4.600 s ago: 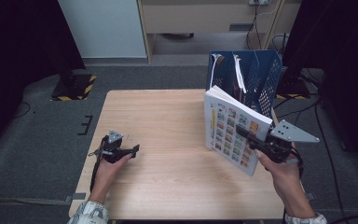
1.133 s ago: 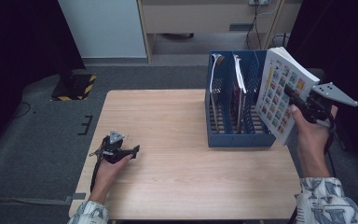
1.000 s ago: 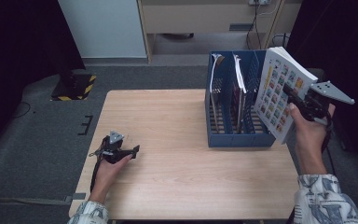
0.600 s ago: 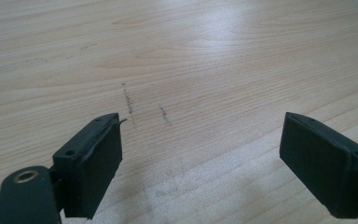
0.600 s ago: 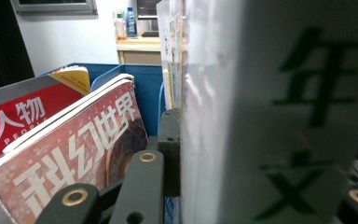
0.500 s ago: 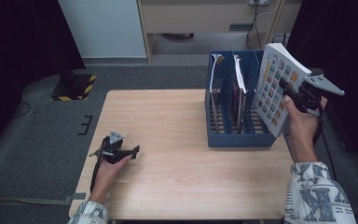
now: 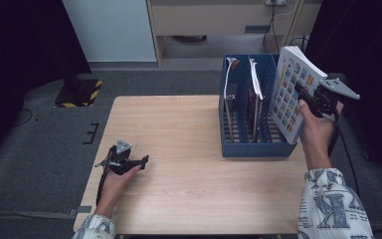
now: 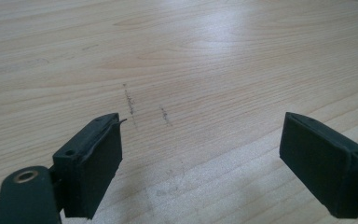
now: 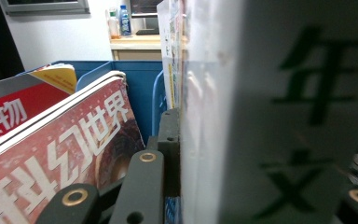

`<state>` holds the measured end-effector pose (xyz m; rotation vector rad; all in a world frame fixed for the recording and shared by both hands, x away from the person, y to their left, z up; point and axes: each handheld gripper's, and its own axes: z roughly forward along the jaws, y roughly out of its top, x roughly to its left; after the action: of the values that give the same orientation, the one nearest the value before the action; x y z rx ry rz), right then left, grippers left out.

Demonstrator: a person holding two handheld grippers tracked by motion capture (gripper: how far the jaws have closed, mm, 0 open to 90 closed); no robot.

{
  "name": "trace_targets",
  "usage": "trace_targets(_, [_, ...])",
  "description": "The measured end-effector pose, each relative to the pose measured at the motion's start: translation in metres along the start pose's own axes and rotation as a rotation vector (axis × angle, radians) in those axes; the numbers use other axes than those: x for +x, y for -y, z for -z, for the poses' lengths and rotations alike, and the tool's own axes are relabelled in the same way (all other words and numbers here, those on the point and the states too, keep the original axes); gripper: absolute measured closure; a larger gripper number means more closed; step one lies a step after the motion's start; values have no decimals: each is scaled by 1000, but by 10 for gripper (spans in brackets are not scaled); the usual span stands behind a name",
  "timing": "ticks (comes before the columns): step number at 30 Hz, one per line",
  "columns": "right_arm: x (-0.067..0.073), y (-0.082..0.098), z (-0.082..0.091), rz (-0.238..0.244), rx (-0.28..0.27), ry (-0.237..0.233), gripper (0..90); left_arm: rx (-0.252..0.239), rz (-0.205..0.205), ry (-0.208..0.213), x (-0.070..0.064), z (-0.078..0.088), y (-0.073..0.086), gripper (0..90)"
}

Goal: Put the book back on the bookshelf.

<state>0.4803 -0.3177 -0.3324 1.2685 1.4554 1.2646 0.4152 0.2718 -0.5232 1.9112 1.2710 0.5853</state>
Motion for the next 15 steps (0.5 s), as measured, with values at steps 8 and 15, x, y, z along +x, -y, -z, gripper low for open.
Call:
trace_targets(8, [0,-1,-14,-9,-10,-4,740,31,-21,-7,-2,-4,3,129])
trace_targets(15, [2,2,-22,-19,-12,-10,740,37,-24,-8,-4,-5,4,128])
